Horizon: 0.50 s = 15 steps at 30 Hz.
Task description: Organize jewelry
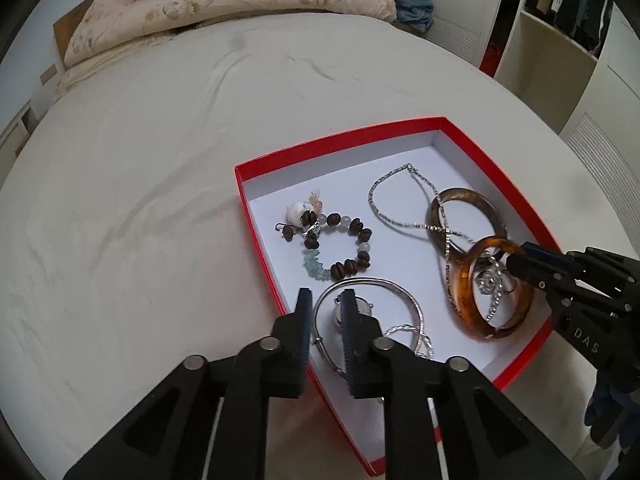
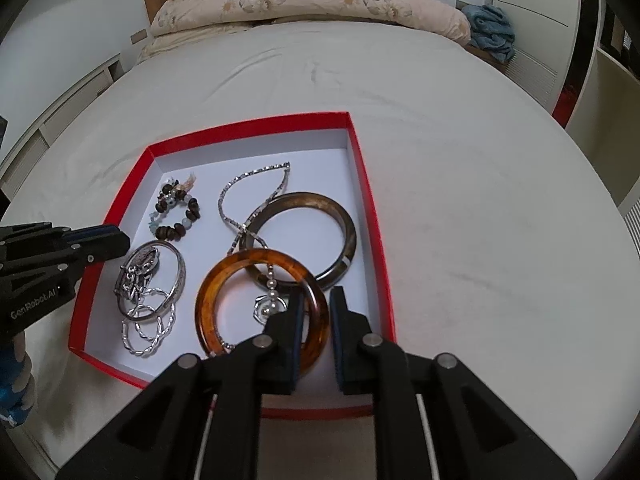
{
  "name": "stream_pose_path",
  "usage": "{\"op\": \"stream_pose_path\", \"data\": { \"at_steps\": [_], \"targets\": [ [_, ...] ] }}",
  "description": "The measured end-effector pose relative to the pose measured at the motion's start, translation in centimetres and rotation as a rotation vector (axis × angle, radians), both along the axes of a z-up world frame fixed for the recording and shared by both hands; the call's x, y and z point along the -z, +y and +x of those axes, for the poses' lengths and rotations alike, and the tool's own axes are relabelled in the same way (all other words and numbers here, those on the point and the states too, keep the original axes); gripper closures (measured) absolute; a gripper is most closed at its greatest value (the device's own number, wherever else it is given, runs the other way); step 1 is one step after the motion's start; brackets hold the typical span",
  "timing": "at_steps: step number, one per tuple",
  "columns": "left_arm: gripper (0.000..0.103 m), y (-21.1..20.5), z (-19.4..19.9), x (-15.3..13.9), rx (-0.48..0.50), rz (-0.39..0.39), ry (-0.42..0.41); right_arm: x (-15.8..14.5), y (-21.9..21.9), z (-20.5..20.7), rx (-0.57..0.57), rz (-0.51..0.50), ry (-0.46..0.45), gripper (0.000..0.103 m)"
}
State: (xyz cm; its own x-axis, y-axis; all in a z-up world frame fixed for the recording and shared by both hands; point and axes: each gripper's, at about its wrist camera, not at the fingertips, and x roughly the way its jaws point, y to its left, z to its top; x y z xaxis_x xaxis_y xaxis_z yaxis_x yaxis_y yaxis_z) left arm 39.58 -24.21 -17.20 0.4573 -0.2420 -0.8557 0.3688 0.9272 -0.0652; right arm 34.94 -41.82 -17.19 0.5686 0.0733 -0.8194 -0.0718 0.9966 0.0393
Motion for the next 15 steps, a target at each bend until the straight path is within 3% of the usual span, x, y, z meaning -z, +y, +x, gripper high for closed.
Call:
{"op": "stream_pose_path", "data": {
  "at_steps": [1,6,15],
  "targets": [
    [0.083,0.0,-0.2,-0.4,0.000,-0.001,-0.005,-0.3,-0.1,-0.2,0.004,0.000,-0.006,0.078],
    [0.072,0.3,-1.9,-2.3,-0.011,-0.008,-0.037,-2.3,-0.3,-1.7,0.020,0.011,-0.034,0.077],
    [0.040,3.1,-7.4,-8.3,-0.069,-0.019,-0.130,-7.1,1.3,-6.5,0.012,0.024,-0.090,0.077]
  ]
}}
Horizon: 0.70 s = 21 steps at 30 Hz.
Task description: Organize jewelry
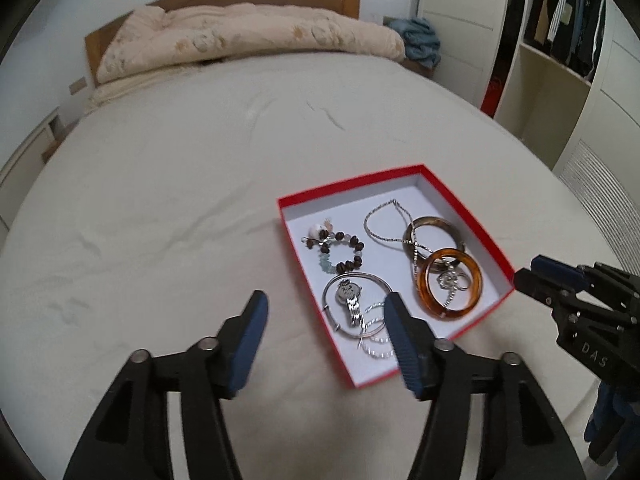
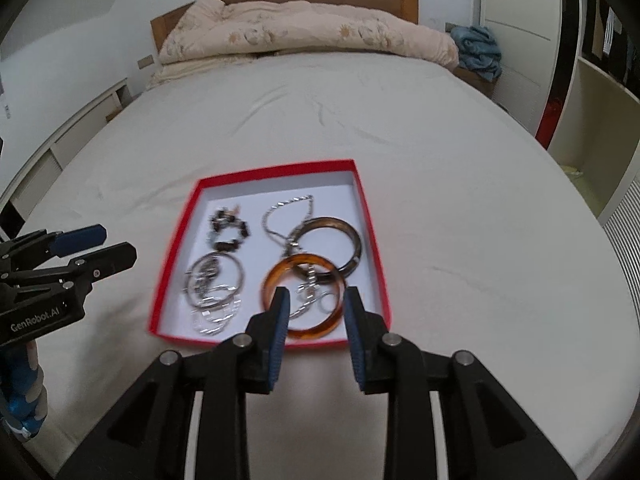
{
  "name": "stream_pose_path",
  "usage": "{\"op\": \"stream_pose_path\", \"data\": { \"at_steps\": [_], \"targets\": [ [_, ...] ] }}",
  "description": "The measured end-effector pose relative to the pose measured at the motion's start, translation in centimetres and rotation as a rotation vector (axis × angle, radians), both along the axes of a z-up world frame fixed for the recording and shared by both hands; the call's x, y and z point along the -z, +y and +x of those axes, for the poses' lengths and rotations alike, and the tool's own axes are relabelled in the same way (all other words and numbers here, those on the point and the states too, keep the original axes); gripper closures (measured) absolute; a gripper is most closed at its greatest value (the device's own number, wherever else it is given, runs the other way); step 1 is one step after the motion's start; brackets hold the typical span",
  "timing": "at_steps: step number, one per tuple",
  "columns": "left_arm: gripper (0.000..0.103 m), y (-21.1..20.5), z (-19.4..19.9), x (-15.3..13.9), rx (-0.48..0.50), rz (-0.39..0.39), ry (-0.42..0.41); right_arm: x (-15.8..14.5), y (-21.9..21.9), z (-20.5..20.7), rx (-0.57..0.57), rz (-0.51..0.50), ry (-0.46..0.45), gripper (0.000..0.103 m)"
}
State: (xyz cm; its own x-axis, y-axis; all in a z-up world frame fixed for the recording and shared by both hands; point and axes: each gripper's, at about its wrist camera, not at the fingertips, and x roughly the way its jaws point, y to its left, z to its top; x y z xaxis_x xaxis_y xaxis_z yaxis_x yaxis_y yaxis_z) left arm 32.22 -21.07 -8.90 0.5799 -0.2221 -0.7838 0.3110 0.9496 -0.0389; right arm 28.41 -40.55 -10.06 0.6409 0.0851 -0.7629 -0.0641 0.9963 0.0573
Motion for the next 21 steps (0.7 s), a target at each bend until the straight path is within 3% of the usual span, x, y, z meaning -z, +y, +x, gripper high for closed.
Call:
{"op": "stream_pose_path", "data": {
  "at_steps": [2,4,7,21],
  "targets": [
    [0.034,0.8,-1.3,-1.2,-0.017,-0.007,-0.016,-0.8,0.8,-1.1,-0.008,-0.003,-0.009,0.074],
    [0.030,1.9,-2.9,-2.2,-0.034,-0.014,-0.030,-1.8,1.8,-2.6,-0.020,-0.007,-0.025,0.061],
    [0.024,3.2,-5.0,-3.3,-0.054,0.008,-0.061,-2.8,3.1,-4.4,-0.032,-0.009,-0.041,0.059],
    [0.021,10.2,-14.4,-7.8,-0.180,0.037,-0.158,-7.5,7.4,-12.4,-0.034,-0.014,-0.126,0.037]
  ]
}}
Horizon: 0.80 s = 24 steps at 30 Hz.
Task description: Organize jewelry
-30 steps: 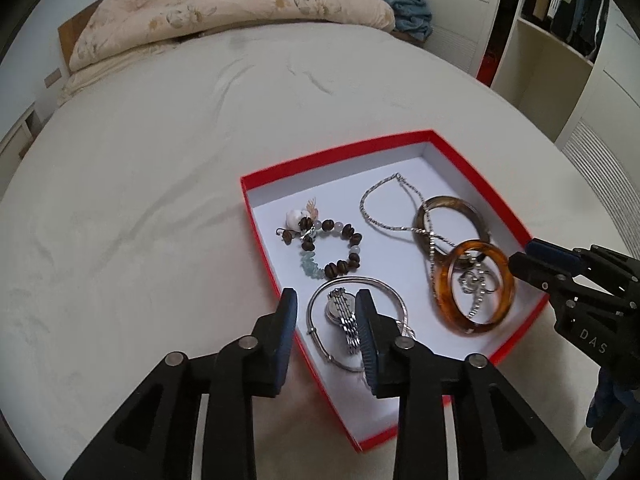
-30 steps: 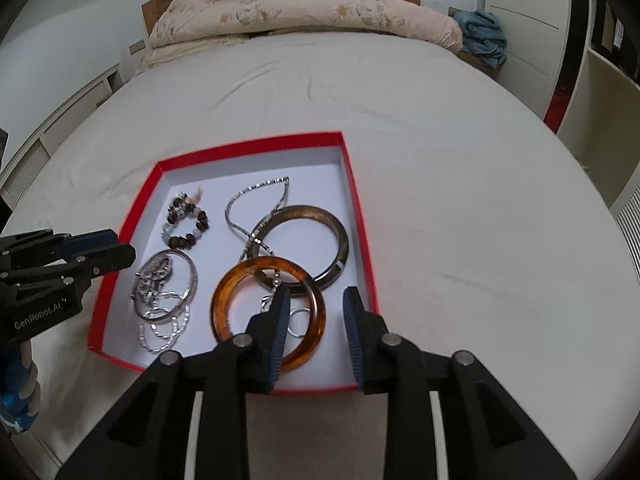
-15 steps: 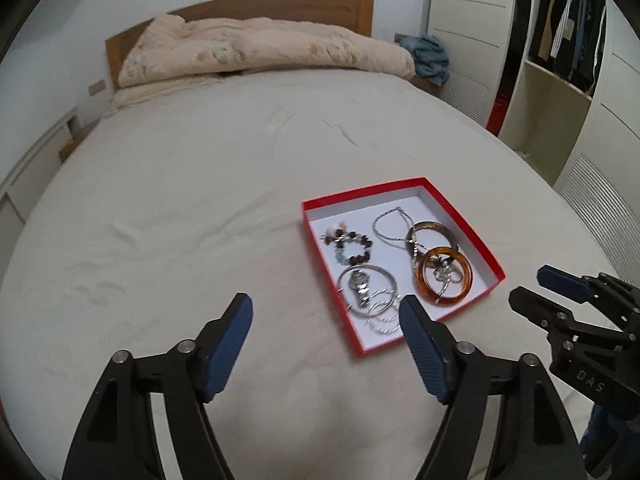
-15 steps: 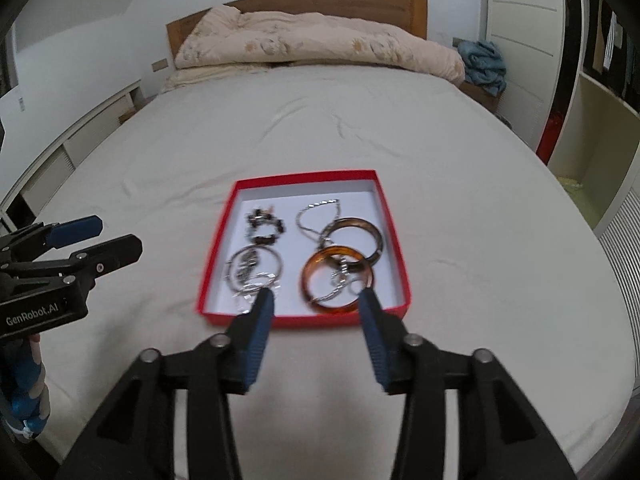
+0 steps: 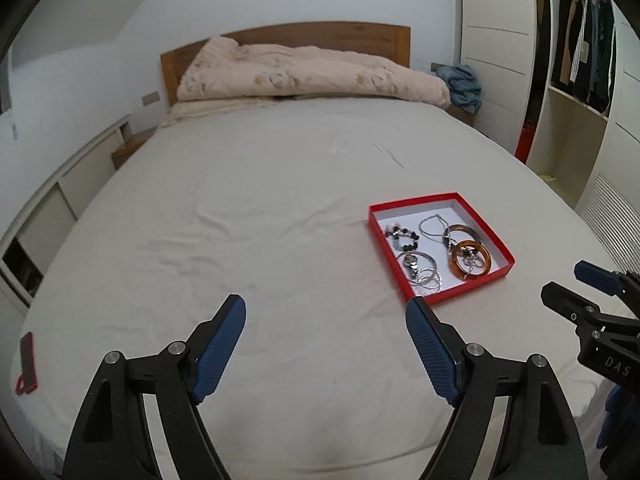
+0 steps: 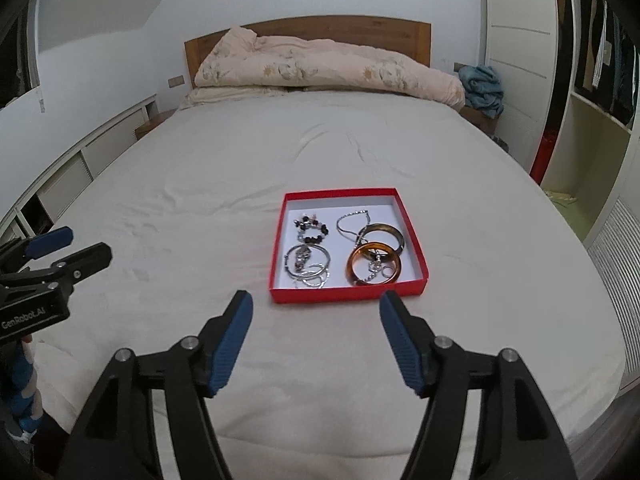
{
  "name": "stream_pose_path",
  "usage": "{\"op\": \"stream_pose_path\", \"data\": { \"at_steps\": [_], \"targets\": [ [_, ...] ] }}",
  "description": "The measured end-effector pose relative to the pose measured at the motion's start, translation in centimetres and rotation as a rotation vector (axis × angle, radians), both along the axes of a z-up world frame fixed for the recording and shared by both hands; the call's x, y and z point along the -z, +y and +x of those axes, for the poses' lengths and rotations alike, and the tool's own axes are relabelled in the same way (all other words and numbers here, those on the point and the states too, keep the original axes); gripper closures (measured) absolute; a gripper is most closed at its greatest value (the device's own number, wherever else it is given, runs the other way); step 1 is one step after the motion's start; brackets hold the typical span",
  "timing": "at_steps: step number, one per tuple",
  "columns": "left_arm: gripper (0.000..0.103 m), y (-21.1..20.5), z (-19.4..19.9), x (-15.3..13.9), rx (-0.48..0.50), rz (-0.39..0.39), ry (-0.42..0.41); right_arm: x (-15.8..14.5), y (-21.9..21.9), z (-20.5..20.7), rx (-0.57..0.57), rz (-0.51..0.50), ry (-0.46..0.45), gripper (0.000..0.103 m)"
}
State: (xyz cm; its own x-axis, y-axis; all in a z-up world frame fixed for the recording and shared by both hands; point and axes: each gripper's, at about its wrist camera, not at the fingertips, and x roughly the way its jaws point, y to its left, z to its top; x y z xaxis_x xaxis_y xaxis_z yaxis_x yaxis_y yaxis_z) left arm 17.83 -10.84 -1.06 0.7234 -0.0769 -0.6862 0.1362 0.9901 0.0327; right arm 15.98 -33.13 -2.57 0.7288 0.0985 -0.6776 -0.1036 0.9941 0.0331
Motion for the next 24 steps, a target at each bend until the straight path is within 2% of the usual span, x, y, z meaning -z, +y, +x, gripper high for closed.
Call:
{"op": "stream_pose_path", "data": {
  "at_steps": [13,24],
  "targets": [
    [0.016,5.6,-6.9,-3.1,-0.094,-0.015,-0.101,-2.3,3.6,-5.4,-0.021,-0.028,-0.066,0.033],
    [0.014,8.4,-10.5,-3.8,-0.137,-0.032,-0.143,-3.1,5.5,-8.0,-0.025,-0.053,-0.098,0.032]
  ]
}}
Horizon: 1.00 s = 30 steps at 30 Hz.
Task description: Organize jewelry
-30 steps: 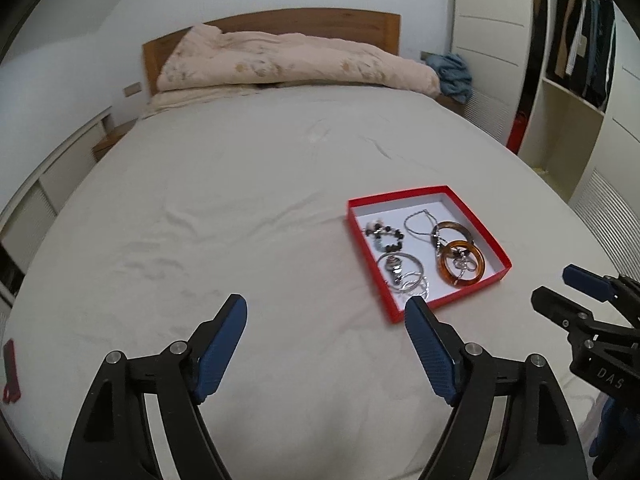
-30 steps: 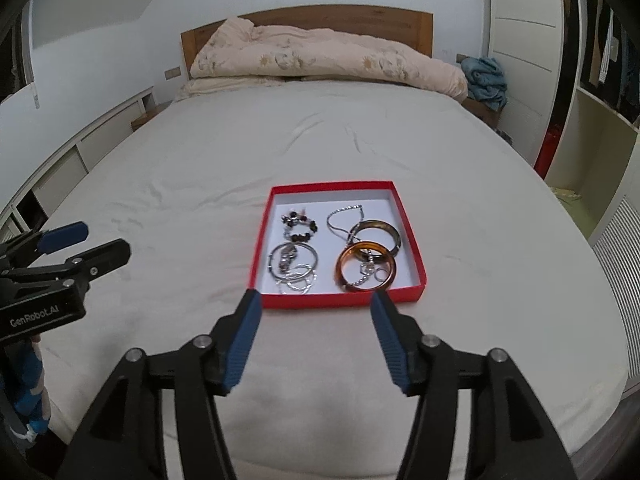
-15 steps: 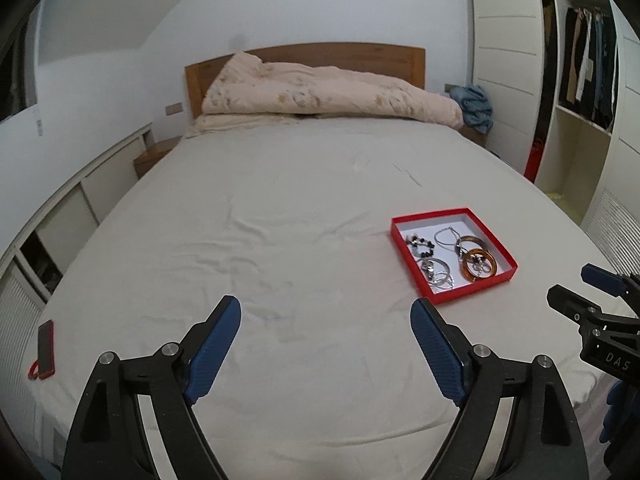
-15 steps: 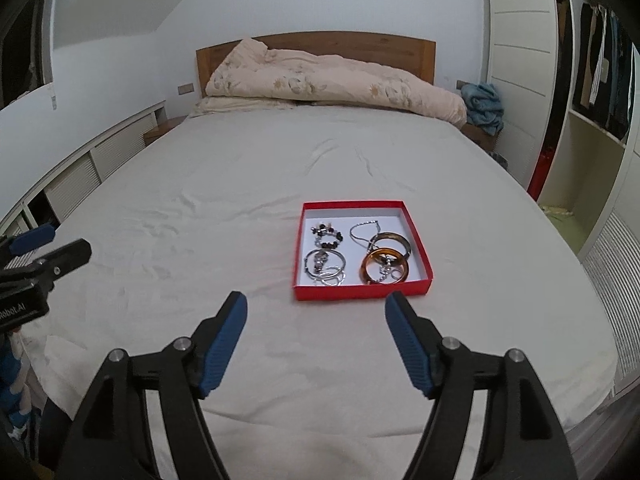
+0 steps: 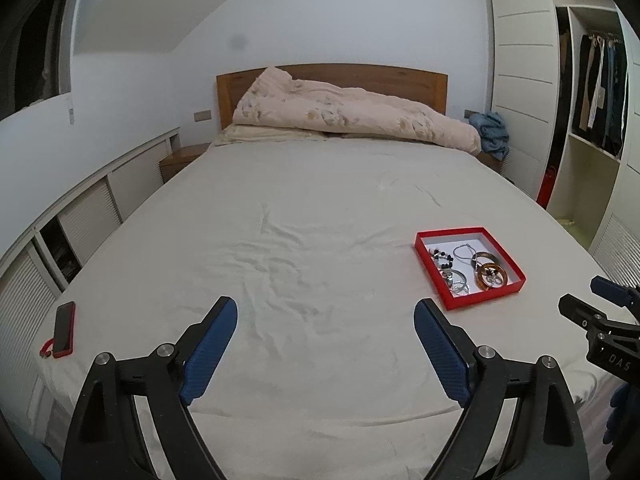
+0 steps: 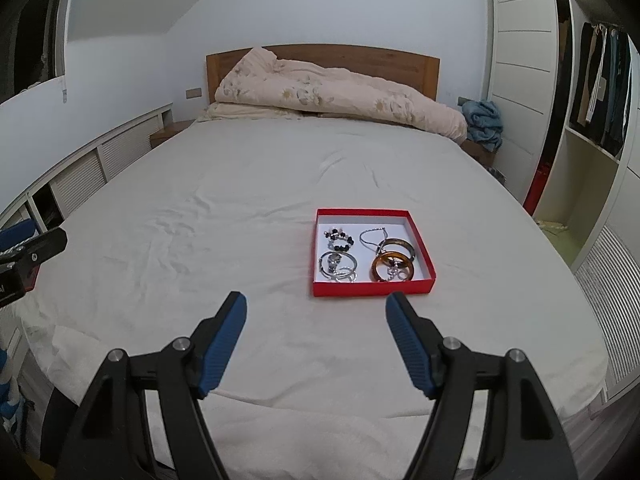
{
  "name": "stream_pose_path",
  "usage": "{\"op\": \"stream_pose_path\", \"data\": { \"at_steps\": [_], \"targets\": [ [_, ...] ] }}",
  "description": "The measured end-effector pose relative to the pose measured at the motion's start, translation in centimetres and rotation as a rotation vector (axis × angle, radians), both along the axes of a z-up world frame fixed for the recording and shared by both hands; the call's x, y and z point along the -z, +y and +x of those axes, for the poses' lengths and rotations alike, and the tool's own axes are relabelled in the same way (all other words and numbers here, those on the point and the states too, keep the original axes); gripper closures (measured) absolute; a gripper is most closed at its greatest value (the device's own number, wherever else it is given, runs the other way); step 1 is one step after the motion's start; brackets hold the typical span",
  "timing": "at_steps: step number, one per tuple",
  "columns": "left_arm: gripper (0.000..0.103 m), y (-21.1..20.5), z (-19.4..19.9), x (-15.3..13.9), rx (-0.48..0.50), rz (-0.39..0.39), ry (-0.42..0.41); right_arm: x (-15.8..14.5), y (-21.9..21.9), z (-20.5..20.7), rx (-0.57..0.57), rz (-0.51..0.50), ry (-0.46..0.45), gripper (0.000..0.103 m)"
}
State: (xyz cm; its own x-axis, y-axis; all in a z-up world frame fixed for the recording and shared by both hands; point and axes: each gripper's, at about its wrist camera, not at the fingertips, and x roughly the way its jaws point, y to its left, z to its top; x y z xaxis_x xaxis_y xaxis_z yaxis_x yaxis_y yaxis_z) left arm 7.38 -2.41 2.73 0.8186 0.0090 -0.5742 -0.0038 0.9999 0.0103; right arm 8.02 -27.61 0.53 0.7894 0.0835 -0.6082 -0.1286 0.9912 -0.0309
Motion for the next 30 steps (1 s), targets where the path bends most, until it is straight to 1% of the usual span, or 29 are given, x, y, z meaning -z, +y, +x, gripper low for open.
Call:
{"op": "stream_pose_path", "data": {
  "at_steps": [5,12,30],
  "targets": [
    [0.013,0.9,-1.1,-0.2,-0.017,-0.012,-0.018,-0.3,0.5,-0.9,-0.003,-0.012,-0.016,0.032],
    [0.013,1.1,-2.1,-0.4,-0.025,-0.013,-0.032,-0.7,0.8,-1.9,-0.011,-0.024,-0.033,0.032],
    [0.012,0.8,-3.1,-0.7,-0.027,-0.016,-0.046,-0.9,0.6,-2.8,-0.014,-0.028,-0.049,0.032]
  ]
}}
